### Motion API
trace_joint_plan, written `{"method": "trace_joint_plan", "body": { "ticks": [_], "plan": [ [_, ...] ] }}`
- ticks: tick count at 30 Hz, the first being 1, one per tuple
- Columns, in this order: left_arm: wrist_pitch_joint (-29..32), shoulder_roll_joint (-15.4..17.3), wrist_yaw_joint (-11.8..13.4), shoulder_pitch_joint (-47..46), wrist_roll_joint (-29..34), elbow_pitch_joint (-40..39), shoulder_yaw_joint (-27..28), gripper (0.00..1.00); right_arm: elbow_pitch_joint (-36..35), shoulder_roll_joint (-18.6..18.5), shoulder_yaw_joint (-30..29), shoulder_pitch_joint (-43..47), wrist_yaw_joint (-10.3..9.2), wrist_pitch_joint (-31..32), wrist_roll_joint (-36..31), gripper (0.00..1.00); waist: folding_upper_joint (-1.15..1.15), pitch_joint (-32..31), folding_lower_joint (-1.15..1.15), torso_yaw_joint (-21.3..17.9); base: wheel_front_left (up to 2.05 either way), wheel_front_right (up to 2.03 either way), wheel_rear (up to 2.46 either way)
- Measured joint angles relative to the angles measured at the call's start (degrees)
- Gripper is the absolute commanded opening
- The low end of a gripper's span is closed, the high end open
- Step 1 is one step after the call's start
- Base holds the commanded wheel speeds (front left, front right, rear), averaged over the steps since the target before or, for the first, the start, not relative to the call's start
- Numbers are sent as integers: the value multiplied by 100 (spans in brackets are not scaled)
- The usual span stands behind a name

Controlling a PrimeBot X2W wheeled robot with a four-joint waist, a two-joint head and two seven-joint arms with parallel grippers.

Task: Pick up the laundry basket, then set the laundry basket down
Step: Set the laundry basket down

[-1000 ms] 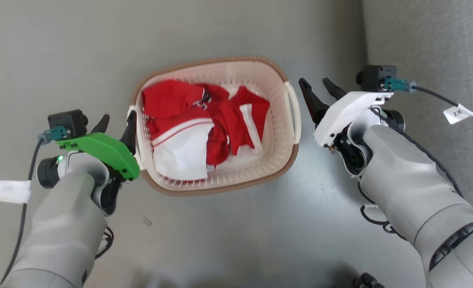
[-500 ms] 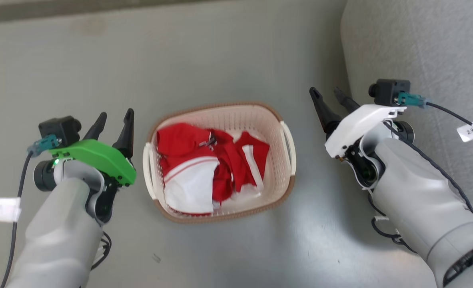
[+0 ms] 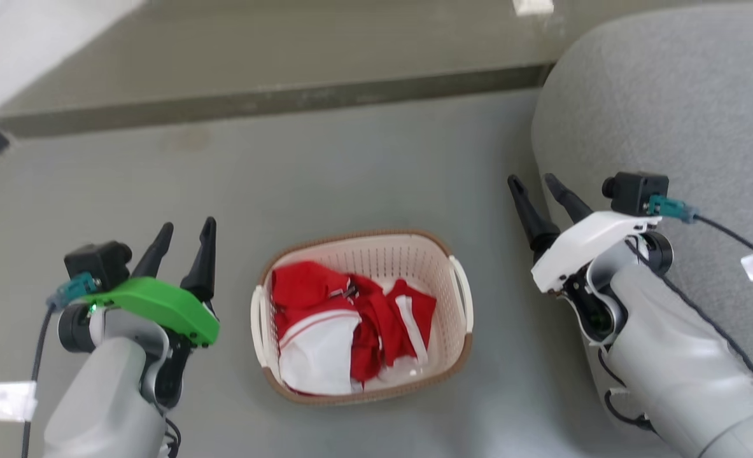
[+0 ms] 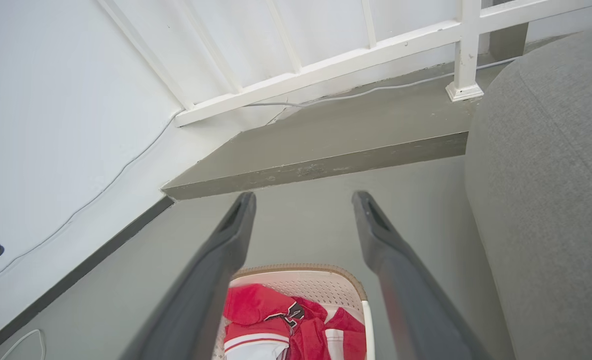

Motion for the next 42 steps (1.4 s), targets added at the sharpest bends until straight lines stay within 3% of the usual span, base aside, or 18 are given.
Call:
{"method": "trace_joint_plan", "body": {
  "ticks": [6, 20, 42],
  "plan": [
    [-1, 5, 98, 353, 412, -639, 304, 100, -715, -16, -391, 277, -223, -10, -410, 100, 0, -399, 0, 3, 0, 0, 0],
    [-1, -174, 354, 1171, 1015, -1809, 865, 100, -1770, -108, -964, 1261, -538, -16, -1118, 100, 0, -918, 0, 26, 0, 0, 0],
    [-1, -343, 409, 2037, 1601, -2689, 1185, 100, -2622, -76, -1326, 2061, -691, -24, -1749, 100, 0, -922, 0, 39, 0, 0, 0]
  ]
}}
